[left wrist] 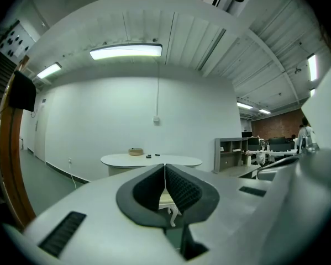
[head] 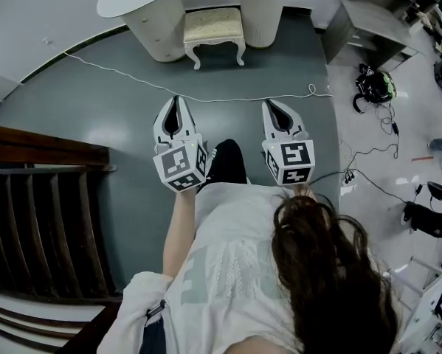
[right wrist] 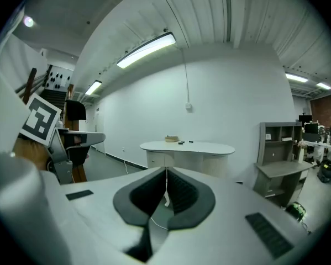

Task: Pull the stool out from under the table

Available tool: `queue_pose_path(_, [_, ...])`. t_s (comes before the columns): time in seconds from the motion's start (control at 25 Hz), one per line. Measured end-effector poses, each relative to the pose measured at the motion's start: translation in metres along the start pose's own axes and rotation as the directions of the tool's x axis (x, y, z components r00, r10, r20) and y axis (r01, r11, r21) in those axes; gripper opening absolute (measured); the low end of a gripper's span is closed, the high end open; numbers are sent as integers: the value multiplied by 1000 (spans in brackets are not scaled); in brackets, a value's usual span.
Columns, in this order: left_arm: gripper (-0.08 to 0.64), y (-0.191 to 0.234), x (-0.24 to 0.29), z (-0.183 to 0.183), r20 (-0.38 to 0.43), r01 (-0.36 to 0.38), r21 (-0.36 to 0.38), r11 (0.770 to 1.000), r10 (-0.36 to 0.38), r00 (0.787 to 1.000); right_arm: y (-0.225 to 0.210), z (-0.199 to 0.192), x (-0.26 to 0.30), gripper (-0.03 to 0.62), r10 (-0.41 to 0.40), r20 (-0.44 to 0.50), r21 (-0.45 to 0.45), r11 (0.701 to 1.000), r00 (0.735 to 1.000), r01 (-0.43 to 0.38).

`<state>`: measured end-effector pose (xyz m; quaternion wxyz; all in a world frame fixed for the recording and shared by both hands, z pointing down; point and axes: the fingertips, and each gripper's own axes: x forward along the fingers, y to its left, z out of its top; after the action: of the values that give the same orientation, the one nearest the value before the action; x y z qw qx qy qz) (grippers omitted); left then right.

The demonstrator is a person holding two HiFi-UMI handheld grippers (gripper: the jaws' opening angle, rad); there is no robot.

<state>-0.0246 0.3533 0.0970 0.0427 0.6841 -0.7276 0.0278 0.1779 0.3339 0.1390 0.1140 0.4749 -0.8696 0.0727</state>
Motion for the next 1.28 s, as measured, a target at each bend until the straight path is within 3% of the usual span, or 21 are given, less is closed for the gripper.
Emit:
queue_pose_path(0.28, [29,0,36,6,14,-4,13,1000,4,1000,-23,3,26,31,-7,3,50,999,1000,6])
queue_pose_path(0.6, [29,24,113,13,33,-13,22,1000,13,999,-33,22,96,31,-12,17,51,999,1000,11])
queue_pose_path(0.8, [29,35,167,17,5,21,75,997,-22,1000,-42,32,149,31,-23,-10,85,996,1000,23])
queue_pose_path(1.28, [29,88,320,20,-52,100,66,993,-96,994,-83,80,301,31,-126,-23,77,989,992,128])
